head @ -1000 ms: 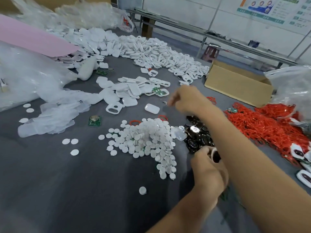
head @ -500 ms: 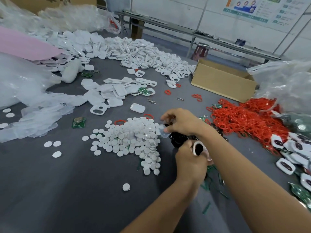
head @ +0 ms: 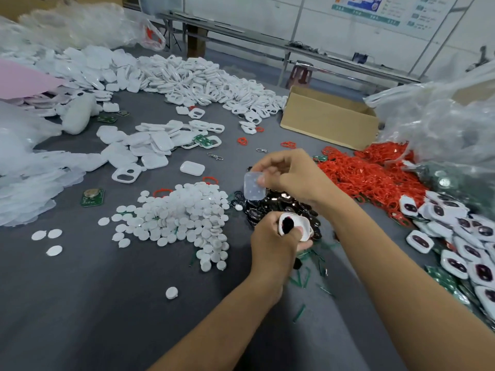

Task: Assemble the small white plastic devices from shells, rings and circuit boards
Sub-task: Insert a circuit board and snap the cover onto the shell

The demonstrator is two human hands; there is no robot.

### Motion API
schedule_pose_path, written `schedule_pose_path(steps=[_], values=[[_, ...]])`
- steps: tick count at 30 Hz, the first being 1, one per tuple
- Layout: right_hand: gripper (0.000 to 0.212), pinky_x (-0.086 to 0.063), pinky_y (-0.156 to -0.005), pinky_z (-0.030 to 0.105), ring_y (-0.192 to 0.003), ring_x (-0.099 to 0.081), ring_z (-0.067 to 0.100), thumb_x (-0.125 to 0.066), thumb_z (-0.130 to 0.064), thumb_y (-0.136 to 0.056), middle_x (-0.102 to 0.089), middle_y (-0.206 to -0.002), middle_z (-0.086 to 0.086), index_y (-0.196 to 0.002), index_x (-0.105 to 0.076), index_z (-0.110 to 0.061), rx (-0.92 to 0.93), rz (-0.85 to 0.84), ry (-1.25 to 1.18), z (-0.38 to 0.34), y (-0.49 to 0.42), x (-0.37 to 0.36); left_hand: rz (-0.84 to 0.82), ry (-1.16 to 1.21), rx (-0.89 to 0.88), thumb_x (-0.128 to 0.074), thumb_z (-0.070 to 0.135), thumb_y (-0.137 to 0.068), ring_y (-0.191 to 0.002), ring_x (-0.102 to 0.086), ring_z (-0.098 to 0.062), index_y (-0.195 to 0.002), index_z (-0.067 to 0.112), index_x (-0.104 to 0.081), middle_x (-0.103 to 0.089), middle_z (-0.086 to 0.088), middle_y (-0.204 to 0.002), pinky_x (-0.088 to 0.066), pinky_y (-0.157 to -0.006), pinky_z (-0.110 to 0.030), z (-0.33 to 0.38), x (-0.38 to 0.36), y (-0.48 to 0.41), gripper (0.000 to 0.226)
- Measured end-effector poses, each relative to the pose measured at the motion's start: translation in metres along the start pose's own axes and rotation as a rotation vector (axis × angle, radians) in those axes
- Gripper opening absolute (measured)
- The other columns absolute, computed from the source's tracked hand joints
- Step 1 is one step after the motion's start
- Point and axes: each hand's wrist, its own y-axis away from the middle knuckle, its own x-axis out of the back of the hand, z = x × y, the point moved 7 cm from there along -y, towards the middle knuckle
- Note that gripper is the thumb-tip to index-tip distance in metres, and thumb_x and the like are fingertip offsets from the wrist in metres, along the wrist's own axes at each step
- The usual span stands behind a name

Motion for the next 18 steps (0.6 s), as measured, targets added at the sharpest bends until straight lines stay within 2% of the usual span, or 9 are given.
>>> schedule_pose_path(steps=[3, 6, 10, 12, 15, 18], values=[[0.016, -0.050, -0.056, 0.020, -0.055, -0.058, 0.014, -0.067, 0.007, -0.082, -0.064, -0.061, 0.006, -0.079, -0.068, -0.009, -0.019, 0.096, -0.135, 0.004, 0.025, 0.016, -0.011, 0.052, 0.011, -0.057, -0.010, -0.089, -0.081, -0.074, -0.022, -0.097, 0.000, -0.064, -0.071, -0.018, -0.096, -0.059, -0.069, -0.024, 0.000, 0.000, 0.000, 0.015], [0.010, -0.056, -0.057, 0.025, -0.054, -0.066, 0.020, -0.064, 0.011, -0.081, -0.067, -0.061, 0.013, -0.082, -0.064, 0.001, -0.097, 0.268, -0.353, 0.025, 0.058, 0.029, -0.022, 0.136, 0.038, -0.058, -0.013, -0.087, -0.089, -0.071, -0.026, -0.099, -0.002, -0.063, -0.070, -0.018, -0.098, -0.060, -0.072, -0.027, 0.004, -0.001, 0.002, 0.016], [0.012, -0.054, -0.054, 0.022, -0.054, -0.067, 0.019, -0.066, 0.010, -0.080, -0.068, -0.061, 0.013, -0.086, -0.060, 0.001, -0.223, 0.454, -0.616, 0.059, 0.095, 0.029, -0.024, 0.155, 0.083, -0.055, -0.018, -0.084, -0.091, -0.068, -0.024, -0.107, -0.005, -0.062, -0.069, -0.023, -0.103, -0.060, -0.082, -0.030, 0.006, -0.002, 0.004, 0.028], [0.012, -0.054, -0.053, 0.020, -0.054, -0.067, 0.017, -0.066, 0.009, -0.081, -0.068, -0.060, 0.012, -0.087, -0.059, 0.001, -0.267, 0.485, -0.711, 0.070, 0.103, 0.021, -0.032, 0.147, 0.098, -0.049, -0.018, -0.083, -0.082, -0.068, -0.021, -0.105, -0.004, -0.063, -0.069, -0.019, -0.093, -0.058, -0.084, -0.030, 0.008, -0.003, 0.005, 0.030], [0.011, -0.052, -0.050, 0.019, -0.052, -0.066, 0.016, -0.066, 0.009, -0.081, -0.068, -0.059, 0.013, -0.085, -0.059, 0.001, -0.270, 0.497, -0.731, 0.073, 0.104, 0.012, -0.036, 0.284, 0.158, -0.037, -0.014, -0.084, -0.059, -0.060, -0.014, -0.088, -0.001, -0.058, -0.058, -0.010, -0.071, -0.056, -0.069, -0.026, 0.008, -0.002, 0.006, 0.025], [0.012, -0.048, -0.045, 0.020, -0.044, -0.058, 0.015, -0.069, 0.008, -0.079, -0.068, -0.058, 0.015, -0.082, -0.060, 0.000, -0.259, 0.513, -0.651, 0.072, 0.104, 0.007, -0.008, 0.488, 0.213, -0.035, -0.003, -0.090, -0.050, -0.059, -0.017, -0.100, 0.000, -0.052, -0.058, -0.016, -0.073, -0.056, -0.055, -0.025, 0.006, -0.001, 0.006, 0.021]])
